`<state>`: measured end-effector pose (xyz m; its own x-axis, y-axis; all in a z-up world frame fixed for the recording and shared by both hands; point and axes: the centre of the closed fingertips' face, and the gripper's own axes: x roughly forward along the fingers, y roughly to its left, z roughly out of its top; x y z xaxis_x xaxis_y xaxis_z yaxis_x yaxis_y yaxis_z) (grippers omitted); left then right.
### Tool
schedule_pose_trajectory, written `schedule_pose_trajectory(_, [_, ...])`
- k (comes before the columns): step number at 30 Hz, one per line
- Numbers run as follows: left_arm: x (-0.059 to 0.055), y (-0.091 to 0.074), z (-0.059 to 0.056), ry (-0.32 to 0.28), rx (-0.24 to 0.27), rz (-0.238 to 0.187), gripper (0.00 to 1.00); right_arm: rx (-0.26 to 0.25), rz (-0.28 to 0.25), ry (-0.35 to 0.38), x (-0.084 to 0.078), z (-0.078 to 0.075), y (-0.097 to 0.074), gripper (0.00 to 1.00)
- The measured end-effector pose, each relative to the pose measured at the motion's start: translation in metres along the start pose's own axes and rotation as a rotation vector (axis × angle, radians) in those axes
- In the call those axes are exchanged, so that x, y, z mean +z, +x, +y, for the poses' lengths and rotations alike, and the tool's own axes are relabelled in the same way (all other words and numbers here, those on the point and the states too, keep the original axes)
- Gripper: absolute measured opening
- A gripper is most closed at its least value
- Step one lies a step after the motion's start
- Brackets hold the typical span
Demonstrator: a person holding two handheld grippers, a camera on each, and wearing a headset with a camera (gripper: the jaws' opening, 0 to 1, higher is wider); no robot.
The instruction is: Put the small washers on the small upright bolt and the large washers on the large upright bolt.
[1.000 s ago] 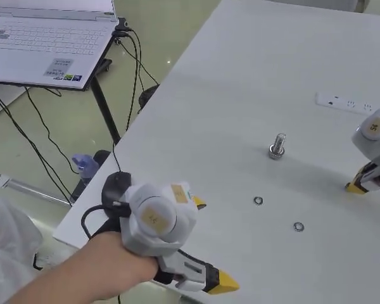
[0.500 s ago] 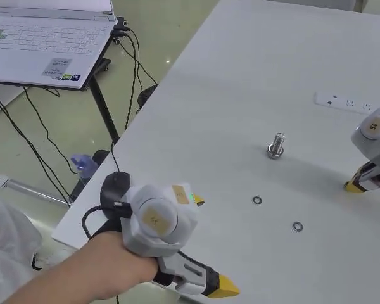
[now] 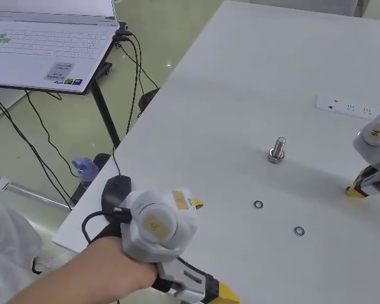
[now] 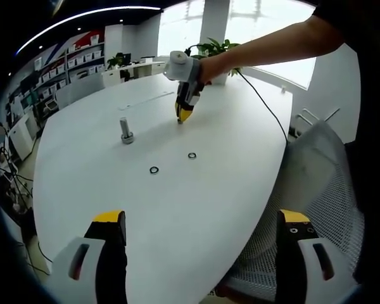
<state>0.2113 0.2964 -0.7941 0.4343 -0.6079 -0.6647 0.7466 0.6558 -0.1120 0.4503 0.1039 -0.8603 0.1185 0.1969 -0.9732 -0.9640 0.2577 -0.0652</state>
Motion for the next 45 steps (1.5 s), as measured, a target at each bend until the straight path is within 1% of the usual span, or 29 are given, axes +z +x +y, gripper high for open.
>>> schedule_pose_trajectory(9, [0.002, -0.001, -0.002, 0.001, -0.005, -0.004, 0.99, 0.002, 0.0, -0.001, -0.002, 0.001, -0.005, 0.2])
schedule_pose_trajectory(12, [0.003, -0.001, -0.002, 0.0, -0.002, -0.008, 0.99, 0.003, -0.01, 0.006, -0.001, -0.001, -0.009, 0.21])
schedule_pose_trajectory(15, [0.002, -0.002, -0.002, 0.003, 0.0, -0.006, 0.99, -0.006, -0.026, 0.007, 0.003, -0.004, -0.017, 0.21])
schedule_pose_trajectory(18, [0.004, -0.003, -0.003, -0.002, -0.001, -0.011, 0.98, -0.014, -0.033, -0.011, 0.008, -0.005, -0.024, 0.22])
schedule_pose_trajectory(22, [0.005, -0.004, -0.005, -0.005, -0.005, -0.012, 0.97, -0.02, -0.039, -0.033, 0.015, -0.004, -0.031, 0.23])
schedule_pose_trajectory(25, [0.007, -0.006, -0.005, -0.006, -0.006, -0.024, 0.96, -0.019, -0.051, -0.037, 0.022, -0.003, -0.035, 0.23])
schedule_pose_trajectory(26, [0.008, -0.007, -0.005, 0.0, -0.007, -0.032, 0.95, -0.018, -0.056, -0.043, 0.025, -0.001, -0.037, 0.23])
schedule_pose_trajectory(31, [0.009, -0.011, -0.005, 0.003, -0.006, -0.032, 0.95, -0.016, -0.074, -0.067, 0.036, 0.011, -0.042, 0.24])
schedule_pose_trajectory(34, [0.01, -0.013, -0.005, 0.001, -0.004, -0.039, 0.96, -0.027, -0.082, -0.094, 0.042, 0.017, -0.044, 0.24])
schedule_pose_trajectory(37, [0.01, -0.015, -0.006, 0.01, -0.008, -0.043, 0.95, -0.02, -0.088, -0.108, 0.048, 0.026, -0.046, 0.24])
schedule_pose_trajectory(40, [0.01, -0.016, -0.006, -0.002, -0.012, -0.046, 0.95, -0.018, -0.09, -0.117, 0.051, 0.032, -0.047, 0.24])
schedule_pose_trajectory(41, [0.012, -0.017, -0.006, -0.006, -0.014, -0.055, 0.95, -0.016, -0.092, -0.122, 0.053, 0.035, -0.047, 0.24])
schedule_pose_trajectory(43, [0.013, -0.018, -0.004, -0.016, 0.0, -0.063, 0.98, -0.006, -0.09, -0.134, 0.054, 0.042, -0.047, 0.24])
schedule_pose_trajectory(45, [0.013, -0.019, -0.005, -0.008, -0.009, -0.064, 0.96, -0.004, -0.092, -0.141, 0.056, 0.047, -0.048, 0.24])
